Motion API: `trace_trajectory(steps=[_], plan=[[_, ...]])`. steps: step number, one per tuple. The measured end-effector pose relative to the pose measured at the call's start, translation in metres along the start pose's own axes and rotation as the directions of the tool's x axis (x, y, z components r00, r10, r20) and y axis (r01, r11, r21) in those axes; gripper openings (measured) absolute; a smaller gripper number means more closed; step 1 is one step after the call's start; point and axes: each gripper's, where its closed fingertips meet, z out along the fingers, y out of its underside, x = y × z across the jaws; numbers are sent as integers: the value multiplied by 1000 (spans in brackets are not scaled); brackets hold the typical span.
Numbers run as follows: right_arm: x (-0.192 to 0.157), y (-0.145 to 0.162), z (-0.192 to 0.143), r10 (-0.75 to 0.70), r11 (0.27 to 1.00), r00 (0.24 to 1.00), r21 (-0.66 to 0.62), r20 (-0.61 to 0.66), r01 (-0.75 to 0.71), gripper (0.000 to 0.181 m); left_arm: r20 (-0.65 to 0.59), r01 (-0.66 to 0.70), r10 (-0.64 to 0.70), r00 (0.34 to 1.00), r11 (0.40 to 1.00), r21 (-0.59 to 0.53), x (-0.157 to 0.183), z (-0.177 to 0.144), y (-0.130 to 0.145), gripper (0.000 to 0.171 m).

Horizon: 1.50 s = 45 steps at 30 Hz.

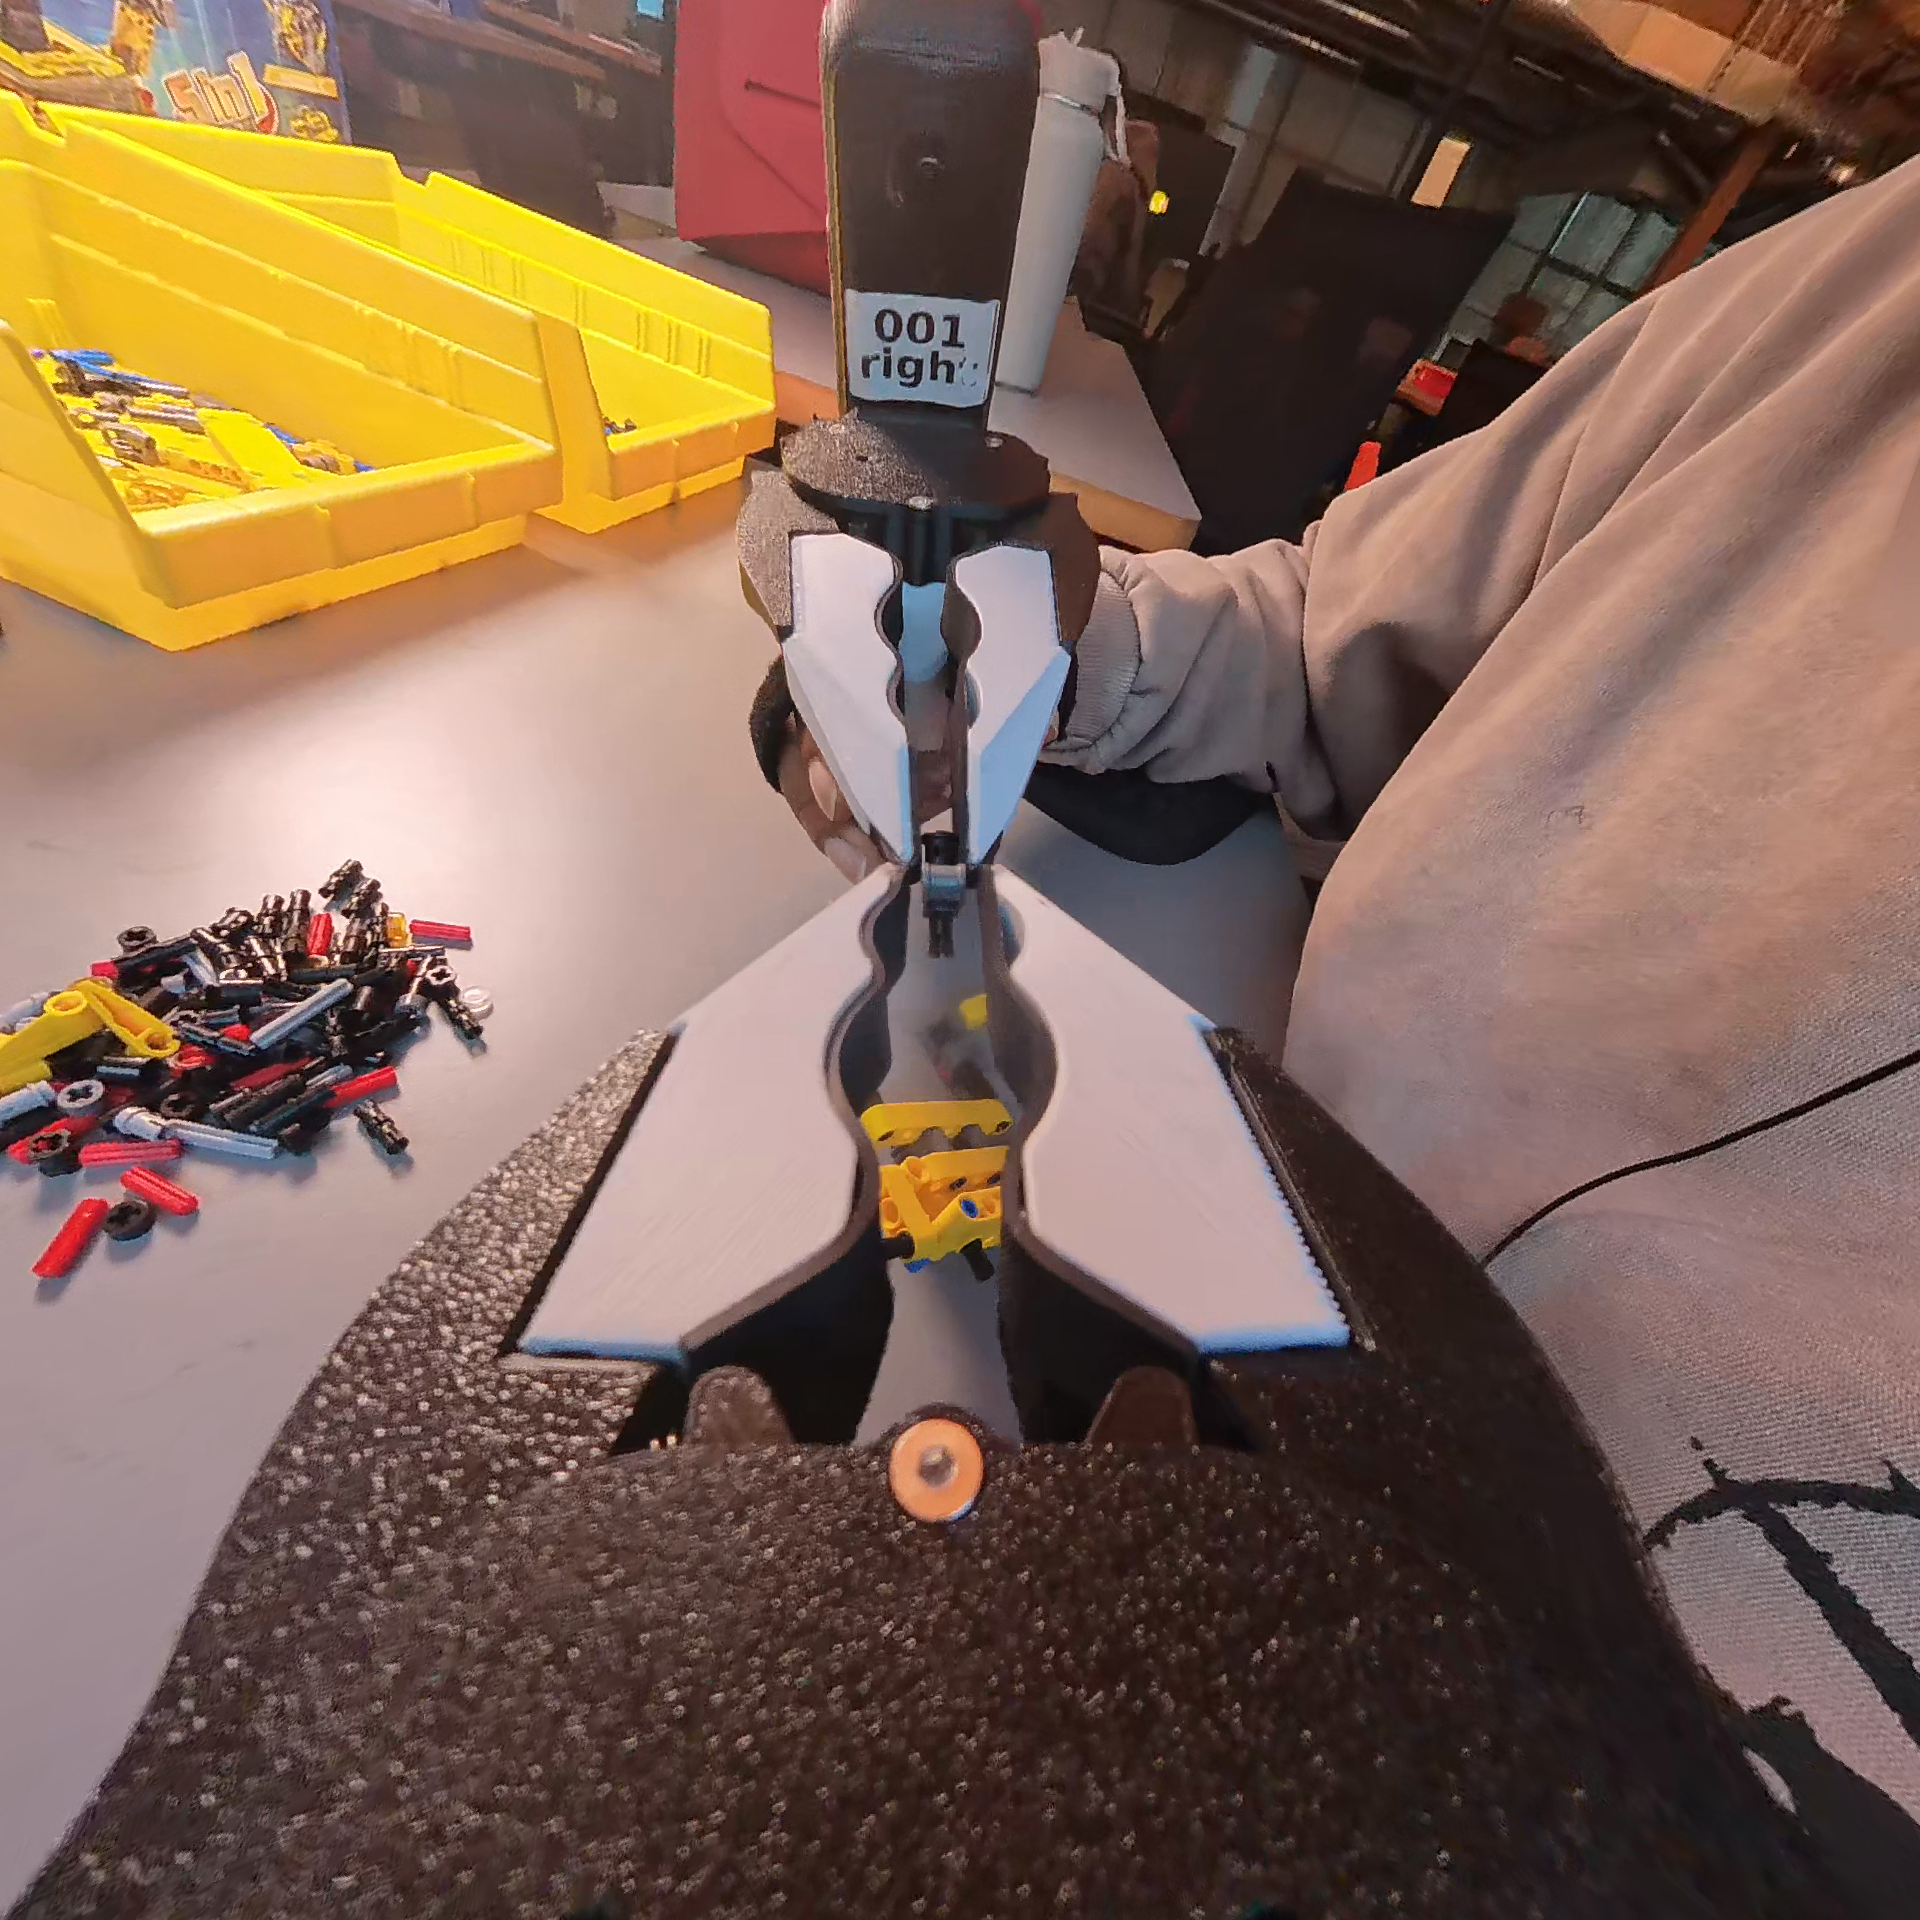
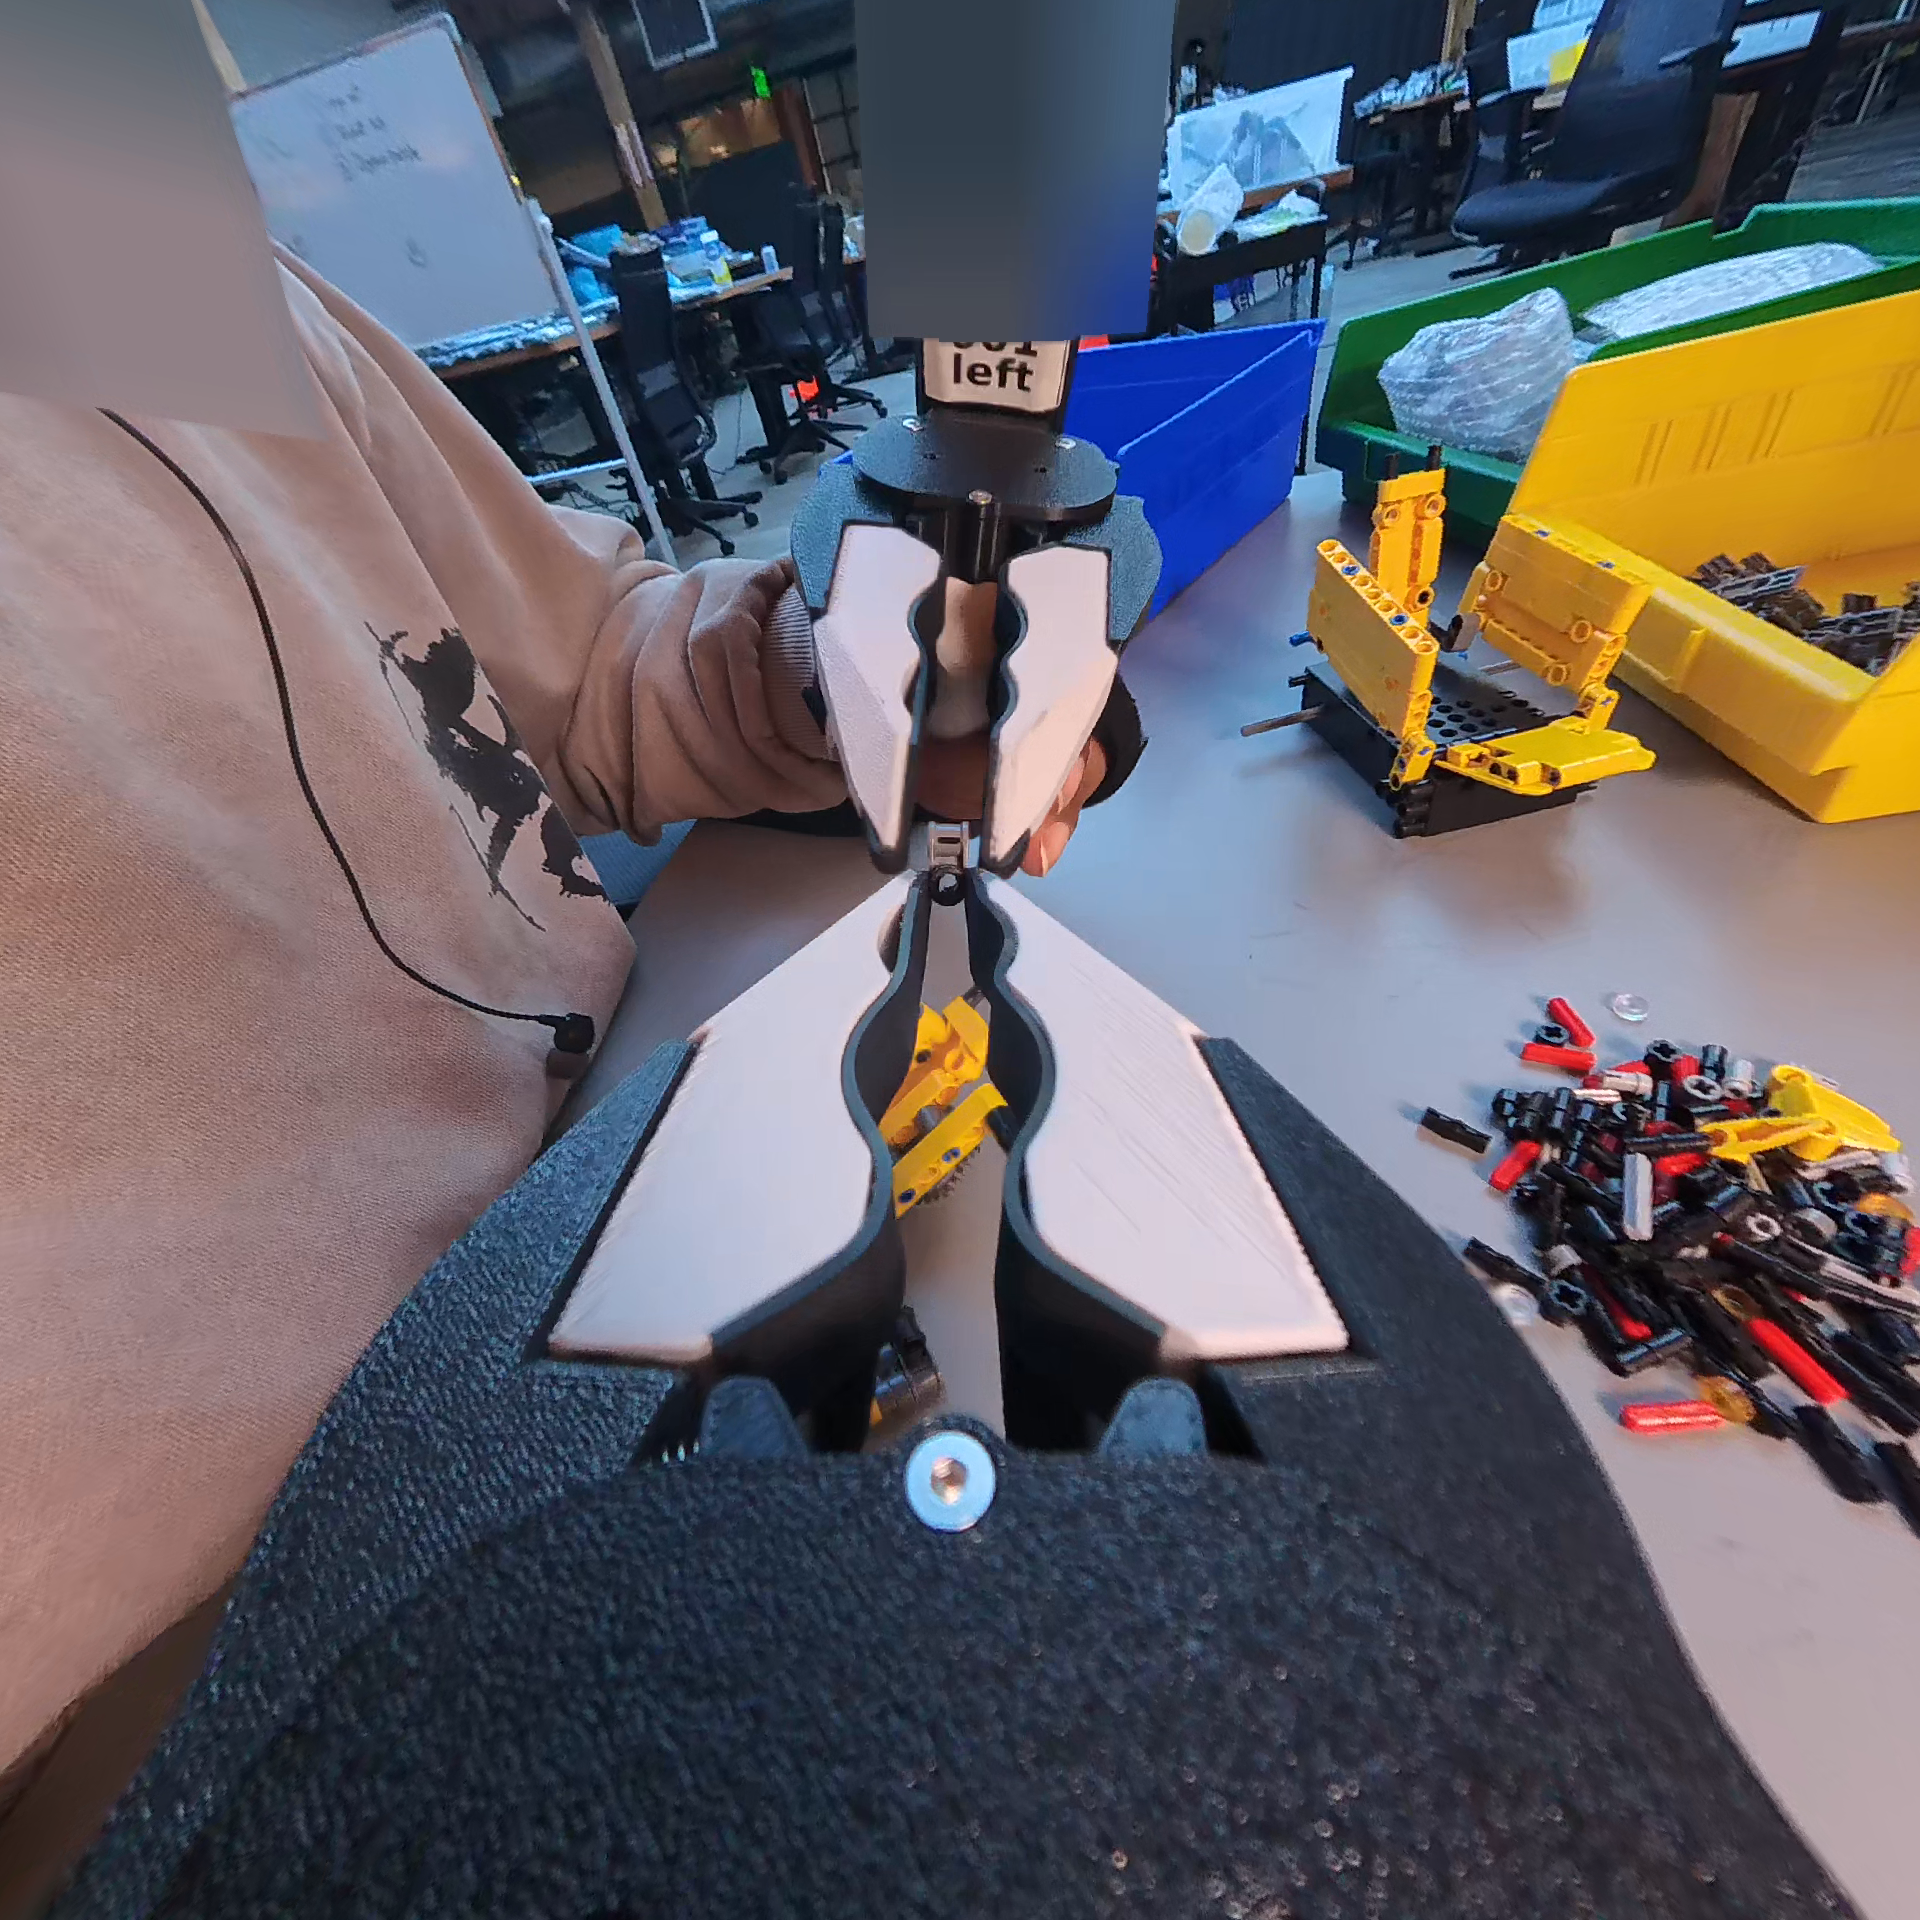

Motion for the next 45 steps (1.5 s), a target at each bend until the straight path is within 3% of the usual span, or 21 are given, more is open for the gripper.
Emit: trace_trajectory(steps=[6,15,16,17,18,19,20,24,25,30,32,45], plan=[[-3,1,3,-10,1000,1000,1,3,10,5,9,-18,18,1000,999,-39,0,-2,3,7],[2,-17,0,37,988,999,148,4,-37,3,28,7,-7,1000,1000,6,-2,-5,-6,7],[1,-23,-3,42,981,999,187,14,-44,0,65,2,1,998,999,-51,-9,-7,3,7],[7,-61,-31,121,902,991,411,51,-132,0,148,-38,63,987,986,-165,-25,-10,27,7],[17,-88,-63,143,836,989,530,41,-143,0,119,19,-4,993,991,-130,-23,-10,30,7],[21,-93,-75,39,875,993,483,-111,20,0,68,71,-67,995,996,-48,-15,-10,19,7],[19,-91,-75,-45,908,979,401,-197,122,0,90,36,-33,995,999,-31,-17,-12,13,7],[16,-50,-41,-58,974,983,204,-172,93,1,123,-4,5,992,1000,-10,-22,-11,6,7],[14,-40,-31,-50,984,989,165,-141,73,13,131,-25,25,991,1000,1,-21,-11,4,7],[4,-25,3,20,986,998,166,-54,-11,17,105,-69,60,993,995,78,-6,-8,-11,7],[3,-27,6,20,983,998,182,-58,-9,7,92,-72,65,994,994,81,-3,-7,-11,7],[0,-29,9,41,974,999,226,-30,-33,4,55,-9,1,998,989,146,1,-5,-15,6]])
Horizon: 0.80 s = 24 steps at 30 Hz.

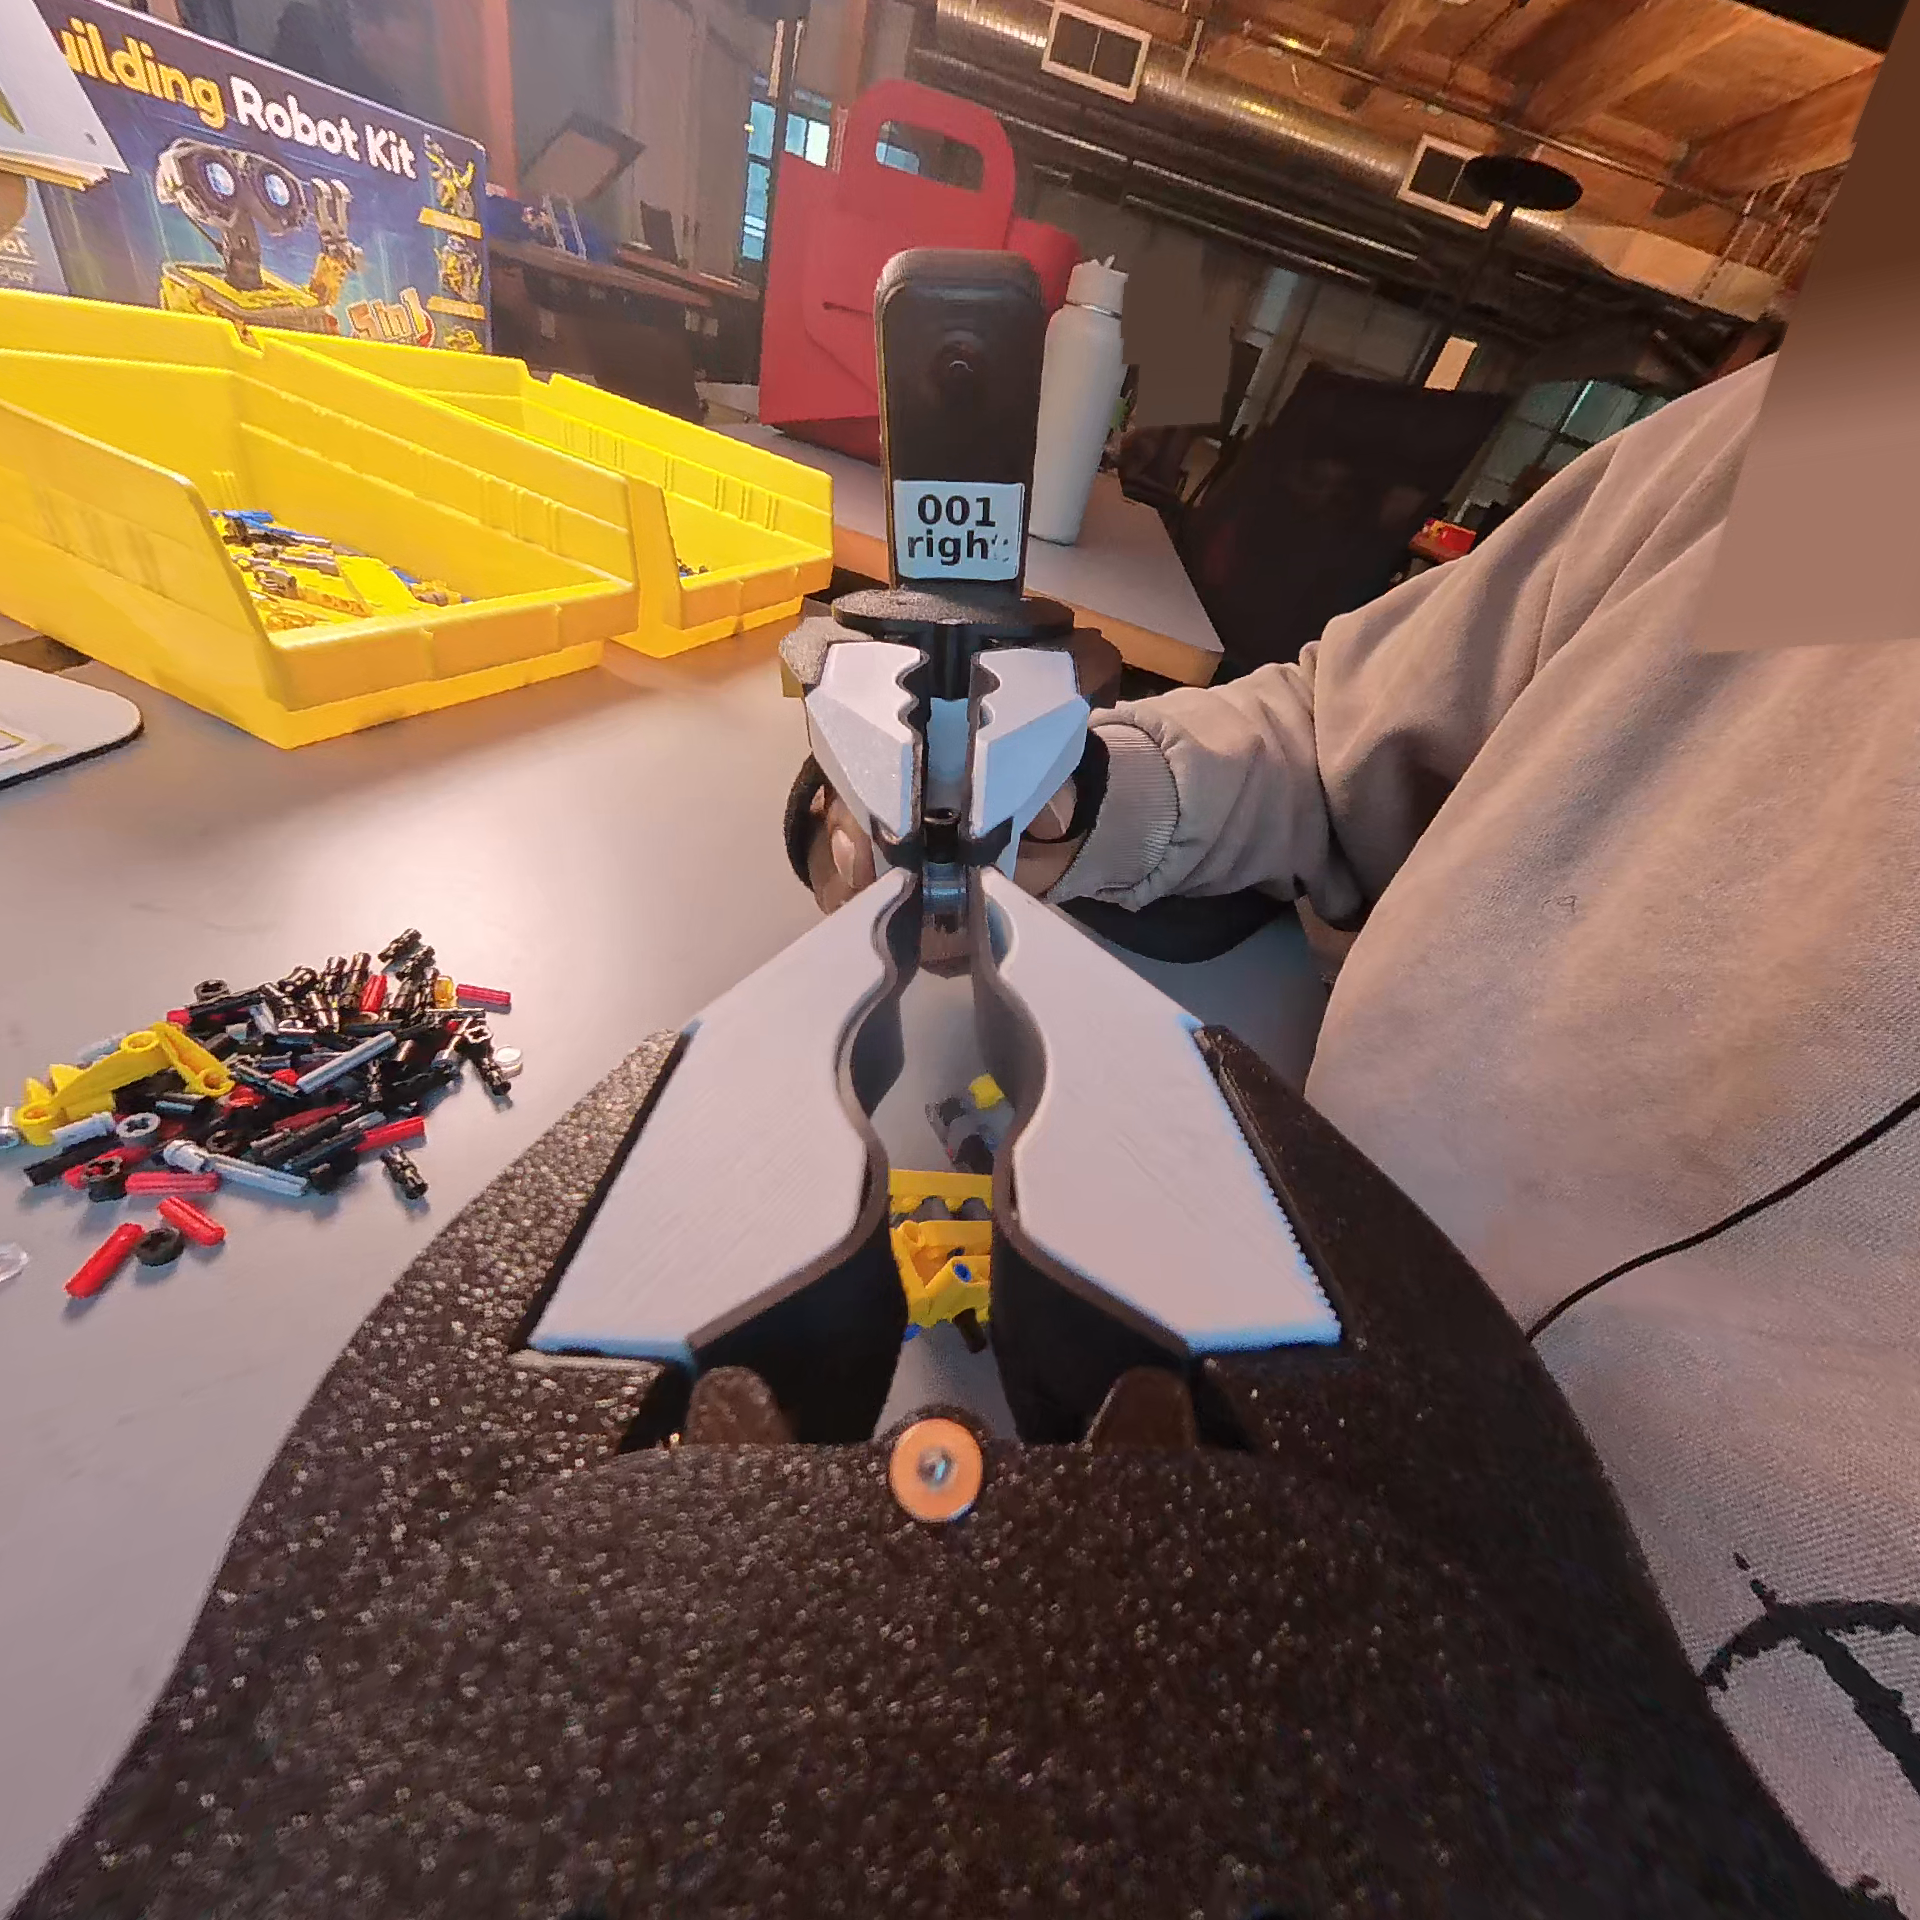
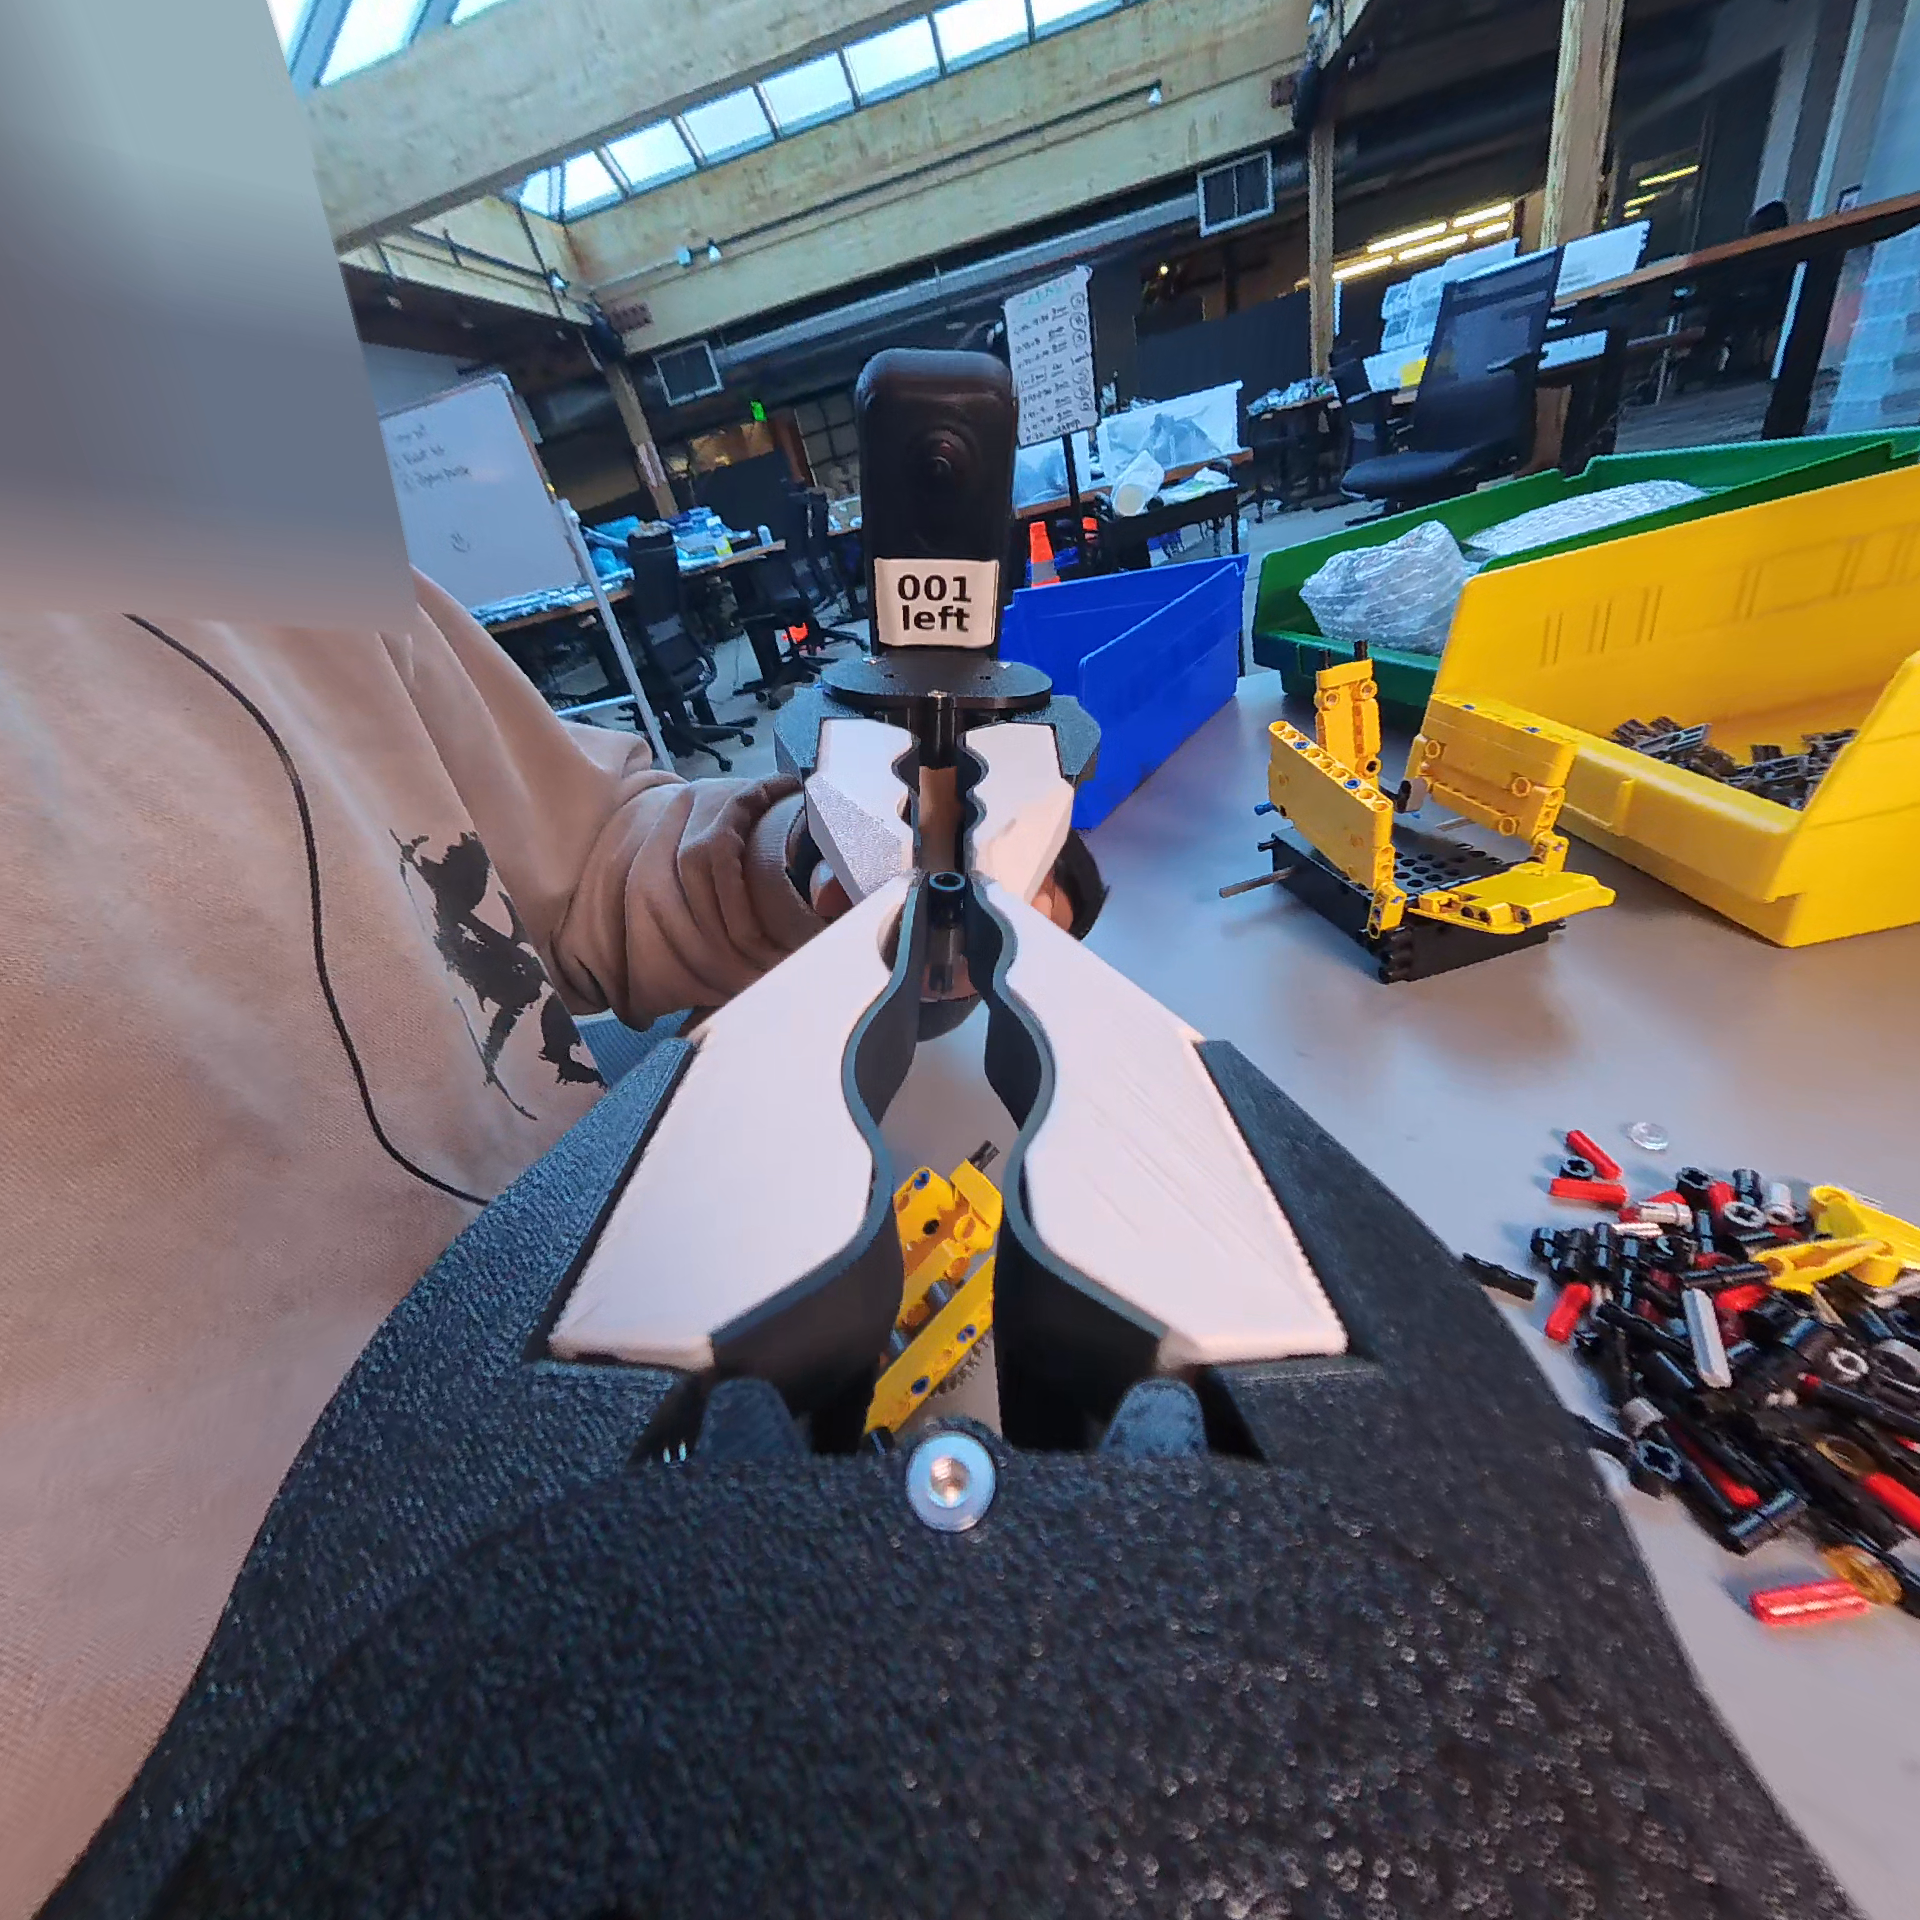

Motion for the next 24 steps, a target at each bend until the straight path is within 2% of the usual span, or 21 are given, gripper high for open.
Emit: trace_trajectory(steps=[4,8,12,17,21,23,24], plan=[[0,1,-2,-6,1000,1000,4,-15,6,3,27,3,-2,1000,999,-36,-1,2,5,6],[3,-2,-3,61,996,998,67,-19,-60,1,18,18,-18,1000,999,-26,-3,6,5,6],[4,-10,-4,74,991,997,110,-14,-72,1,48,-24,26,999,999,-41,-4,9,3,7],[5,-19,-1,29,994,999,105,-24,-26,1,83,-85,93,992,993,-86,-7,10,-2,7],[9,-10,3,-134,991,988,-22,-72,133,2,44,-51,60,997,982,-184,-11,12,10,7],[12,1,3,-291,950,952,-144,-90,276,3,16,-19,23,1000,977,-214,-13,13,18,7],[12,2,3,-317,939,945,-164,-81,301,3,-5,6,-8,1000,976,-217,-12,13,20,7]])
